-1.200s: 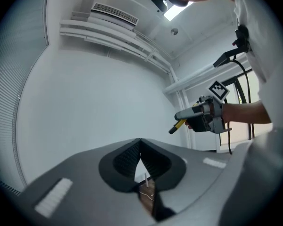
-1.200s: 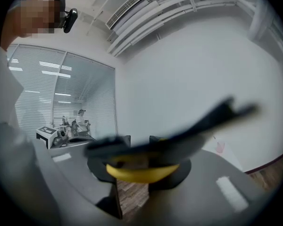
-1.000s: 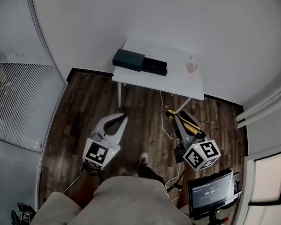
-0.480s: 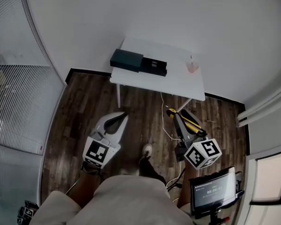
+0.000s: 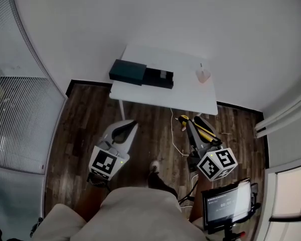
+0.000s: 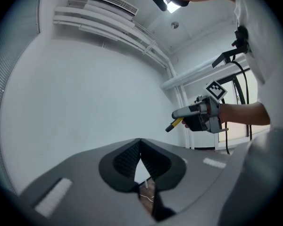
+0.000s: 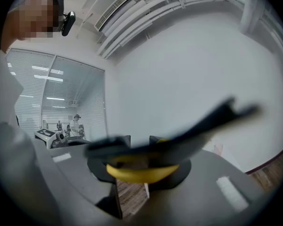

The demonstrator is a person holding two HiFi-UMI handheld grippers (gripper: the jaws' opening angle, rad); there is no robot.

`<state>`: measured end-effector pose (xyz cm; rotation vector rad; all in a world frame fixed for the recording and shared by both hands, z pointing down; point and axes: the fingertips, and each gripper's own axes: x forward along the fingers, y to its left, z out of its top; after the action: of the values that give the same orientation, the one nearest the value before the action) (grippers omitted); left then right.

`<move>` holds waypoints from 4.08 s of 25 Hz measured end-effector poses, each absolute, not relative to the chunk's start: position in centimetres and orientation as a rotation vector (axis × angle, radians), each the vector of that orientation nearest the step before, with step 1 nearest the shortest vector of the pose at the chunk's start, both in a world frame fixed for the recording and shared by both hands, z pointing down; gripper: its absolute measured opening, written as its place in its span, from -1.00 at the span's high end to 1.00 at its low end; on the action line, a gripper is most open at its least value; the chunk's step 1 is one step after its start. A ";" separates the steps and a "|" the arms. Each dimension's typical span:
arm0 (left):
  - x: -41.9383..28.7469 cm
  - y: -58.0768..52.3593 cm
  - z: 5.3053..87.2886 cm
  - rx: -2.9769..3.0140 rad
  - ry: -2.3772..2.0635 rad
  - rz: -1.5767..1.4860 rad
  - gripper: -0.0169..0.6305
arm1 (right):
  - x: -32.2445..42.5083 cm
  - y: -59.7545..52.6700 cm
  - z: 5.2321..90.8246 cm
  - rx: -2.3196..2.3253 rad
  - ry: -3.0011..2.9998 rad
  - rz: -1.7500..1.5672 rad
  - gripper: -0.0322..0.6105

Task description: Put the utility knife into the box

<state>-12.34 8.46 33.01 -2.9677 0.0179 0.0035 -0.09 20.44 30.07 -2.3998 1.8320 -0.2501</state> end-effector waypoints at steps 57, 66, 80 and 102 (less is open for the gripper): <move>9.0 1.2 33.1 -2.962 0.181 -0.131 0.95 | 22.3 12.0 29.7 -2.268 1.992 -0.315 0.50; 9.1 -1.1 33.5 -2.979 0.125 -0.108 0.95 | 21.7 9.8 29.7 -2.314 1.979 -0.324 0.50; 6.3 -5.0 33.5 -3.031 0.167 -0.075 0.95 | 22.0 4.6 33.7 -2.404 2.051 -0.463 0.50; 8.4 -11.1 35.5 -3.081 0.446 -0.130 0.95 | 27.8 -4.3 44.7 -2.259 2.333 -0.835 0.50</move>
<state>8.42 -11.07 35.46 -3.0814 0.4460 -0.1303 27.76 -4.31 44.71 -2.2589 2.3325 -0.8355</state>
